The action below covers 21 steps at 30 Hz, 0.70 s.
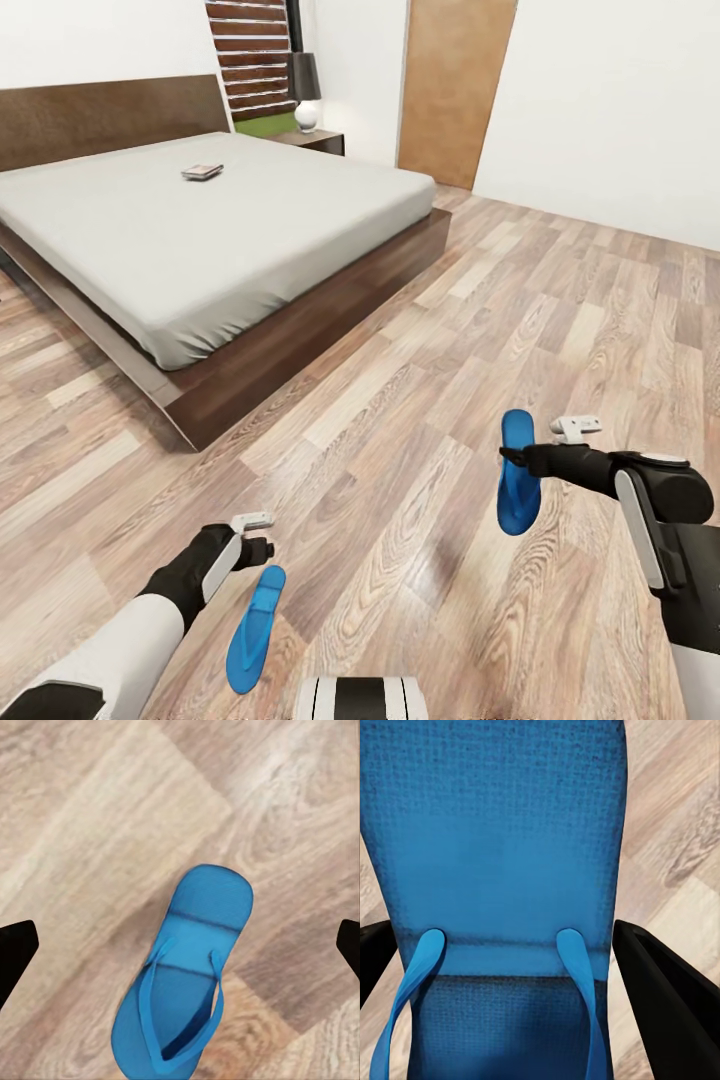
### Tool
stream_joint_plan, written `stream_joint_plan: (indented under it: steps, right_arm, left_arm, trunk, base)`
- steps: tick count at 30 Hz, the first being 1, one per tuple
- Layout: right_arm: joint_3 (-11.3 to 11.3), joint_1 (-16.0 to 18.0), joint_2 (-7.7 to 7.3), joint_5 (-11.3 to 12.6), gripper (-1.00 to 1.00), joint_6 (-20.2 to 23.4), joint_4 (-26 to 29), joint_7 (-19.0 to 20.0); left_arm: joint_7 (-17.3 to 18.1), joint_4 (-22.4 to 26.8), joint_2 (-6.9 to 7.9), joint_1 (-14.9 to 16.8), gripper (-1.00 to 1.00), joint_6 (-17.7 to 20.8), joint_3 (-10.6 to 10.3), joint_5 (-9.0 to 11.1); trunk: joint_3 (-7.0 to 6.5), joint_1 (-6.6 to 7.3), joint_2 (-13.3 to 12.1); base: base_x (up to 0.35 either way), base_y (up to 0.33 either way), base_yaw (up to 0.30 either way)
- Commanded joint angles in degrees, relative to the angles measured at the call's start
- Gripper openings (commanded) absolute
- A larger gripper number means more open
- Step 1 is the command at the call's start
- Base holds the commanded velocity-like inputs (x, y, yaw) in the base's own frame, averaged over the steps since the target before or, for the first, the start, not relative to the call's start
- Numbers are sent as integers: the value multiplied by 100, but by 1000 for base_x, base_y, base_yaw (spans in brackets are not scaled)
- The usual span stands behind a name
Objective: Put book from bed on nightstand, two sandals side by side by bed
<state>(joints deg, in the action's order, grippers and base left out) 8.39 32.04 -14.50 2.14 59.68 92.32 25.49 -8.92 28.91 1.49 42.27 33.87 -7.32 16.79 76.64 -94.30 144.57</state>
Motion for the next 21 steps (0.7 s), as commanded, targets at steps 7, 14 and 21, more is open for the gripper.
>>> stream_joint_plan:
  steps: [7,14,21]
  right_arm:
    - [1,10,130,-32,-100,32,3,-41]
    - [-16,5,152,-37,-100,32,5,-41]
    - [-18,4,173,-22,-100,32,5,-31]
  left_arm:
    - [115,-194,-3,4,100,-139,-283,20]
    - [241,-217,-9,61,100,-114,-303,18]
    - [486,-226,-88,336,100,-27,-654,20]
  trunk:
    - [160,-17,11]
    - [315,-35,21]
    - [470,-53,30]
  base:
    - [0,0,0]
    - [0,0,0]
    - [0,0,0]
